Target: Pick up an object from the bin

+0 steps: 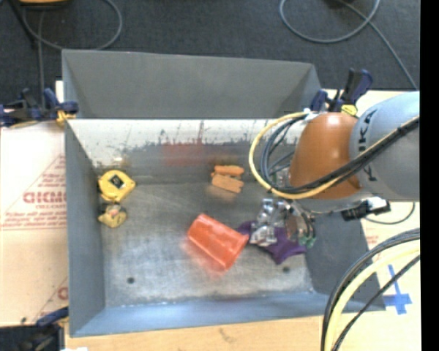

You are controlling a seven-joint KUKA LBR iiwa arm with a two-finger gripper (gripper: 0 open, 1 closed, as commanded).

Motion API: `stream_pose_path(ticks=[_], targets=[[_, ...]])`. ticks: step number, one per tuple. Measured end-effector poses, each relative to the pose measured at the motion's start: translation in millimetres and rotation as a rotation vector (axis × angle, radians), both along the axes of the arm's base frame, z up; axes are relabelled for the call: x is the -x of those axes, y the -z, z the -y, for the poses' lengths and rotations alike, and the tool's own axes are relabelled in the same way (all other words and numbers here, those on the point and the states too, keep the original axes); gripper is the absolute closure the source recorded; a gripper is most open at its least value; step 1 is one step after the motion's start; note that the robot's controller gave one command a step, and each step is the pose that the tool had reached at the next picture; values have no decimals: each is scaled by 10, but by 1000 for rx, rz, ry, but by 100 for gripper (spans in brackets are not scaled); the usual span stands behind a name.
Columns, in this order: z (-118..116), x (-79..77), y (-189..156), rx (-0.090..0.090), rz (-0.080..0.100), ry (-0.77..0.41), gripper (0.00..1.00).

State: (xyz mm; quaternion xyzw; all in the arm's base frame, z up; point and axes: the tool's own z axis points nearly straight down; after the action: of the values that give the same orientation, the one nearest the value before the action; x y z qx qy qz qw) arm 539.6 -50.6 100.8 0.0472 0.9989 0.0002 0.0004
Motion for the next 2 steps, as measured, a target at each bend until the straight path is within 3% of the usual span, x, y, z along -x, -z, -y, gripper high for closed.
stream_pose_path(ticks=[1,2], targets=[[130,-187,-304,0,2,78,100],[157,-251,-448,3,6,59,100]])
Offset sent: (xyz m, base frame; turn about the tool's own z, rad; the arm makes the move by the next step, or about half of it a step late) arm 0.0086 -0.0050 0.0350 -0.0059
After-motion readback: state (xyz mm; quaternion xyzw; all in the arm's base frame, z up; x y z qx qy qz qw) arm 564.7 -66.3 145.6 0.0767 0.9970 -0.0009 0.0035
